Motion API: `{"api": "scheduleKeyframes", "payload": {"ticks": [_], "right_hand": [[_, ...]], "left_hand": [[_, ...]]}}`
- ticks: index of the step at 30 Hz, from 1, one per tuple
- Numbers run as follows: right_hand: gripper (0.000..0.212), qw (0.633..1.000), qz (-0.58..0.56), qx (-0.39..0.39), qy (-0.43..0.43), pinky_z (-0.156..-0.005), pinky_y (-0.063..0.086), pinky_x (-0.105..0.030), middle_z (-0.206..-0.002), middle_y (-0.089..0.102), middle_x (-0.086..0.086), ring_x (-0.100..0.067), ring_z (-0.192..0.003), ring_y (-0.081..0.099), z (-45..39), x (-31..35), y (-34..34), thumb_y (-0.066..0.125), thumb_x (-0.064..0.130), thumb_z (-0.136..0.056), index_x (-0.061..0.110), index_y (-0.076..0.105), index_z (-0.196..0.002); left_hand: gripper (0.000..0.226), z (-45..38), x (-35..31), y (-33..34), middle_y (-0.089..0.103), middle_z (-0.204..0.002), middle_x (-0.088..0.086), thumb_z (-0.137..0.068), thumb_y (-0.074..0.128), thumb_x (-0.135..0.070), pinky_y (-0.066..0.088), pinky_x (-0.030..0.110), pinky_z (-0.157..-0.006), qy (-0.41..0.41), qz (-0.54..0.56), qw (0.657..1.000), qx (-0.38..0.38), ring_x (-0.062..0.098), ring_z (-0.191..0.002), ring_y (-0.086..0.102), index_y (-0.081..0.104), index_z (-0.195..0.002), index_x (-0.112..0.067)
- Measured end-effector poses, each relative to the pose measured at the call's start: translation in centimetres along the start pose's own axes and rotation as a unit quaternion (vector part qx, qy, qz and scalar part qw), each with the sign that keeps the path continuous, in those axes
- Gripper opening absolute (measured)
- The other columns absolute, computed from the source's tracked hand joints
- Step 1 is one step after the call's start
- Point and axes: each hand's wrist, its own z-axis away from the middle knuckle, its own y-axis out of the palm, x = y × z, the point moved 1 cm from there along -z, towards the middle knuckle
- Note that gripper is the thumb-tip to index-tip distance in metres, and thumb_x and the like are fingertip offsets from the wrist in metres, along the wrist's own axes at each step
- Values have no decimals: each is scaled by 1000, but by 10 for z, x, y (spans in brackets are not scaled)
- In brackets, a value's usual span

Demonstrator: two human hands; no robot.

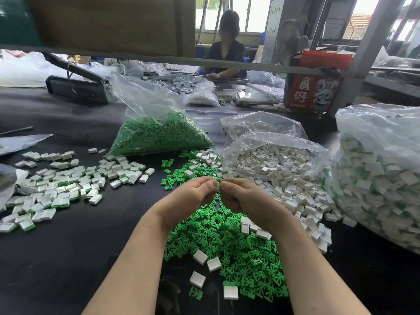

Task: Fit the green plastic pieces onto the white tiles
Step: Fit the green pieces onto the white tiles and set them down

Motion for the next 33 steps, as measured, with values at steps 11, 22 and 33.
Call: {"api": "scheduleKeyframes", "payload": {"ticks": [11,22,33], "right_hand": [[19,942,280,-132,-134,-53,33,-26,-58,47,12,-1,-50,39,-10,-7,-1,47,28,-102,23,50,-84],[42,943,168,-250,-145,-55,34,-34,-56,47,6,-12,-53,41,-16,-2,6,42,35,-102,22,48,-63],[44,945,164,-246,-138,-53,29,-34,-54,40,3,-13,-51,33,-14,1,7,43,35,-102,15,44,-63]], "left_hand": [[43,-3,-2,-6,22,-49,-8,-101,32,-26,13,20,-36,-103,152,983,-27,10,-44,12,37,-58,-24],[23,-6,-3,3,61,-68,-12,-101,48,-25,47,9,-63,0,138,986,-89,-3,-67,60,61,-82,-19],[31,0,-12,3,44,-69,2,-98,46,-37,31,39,-71,63,23,994,-82,20,-70,35,51,-77,-15]]}}
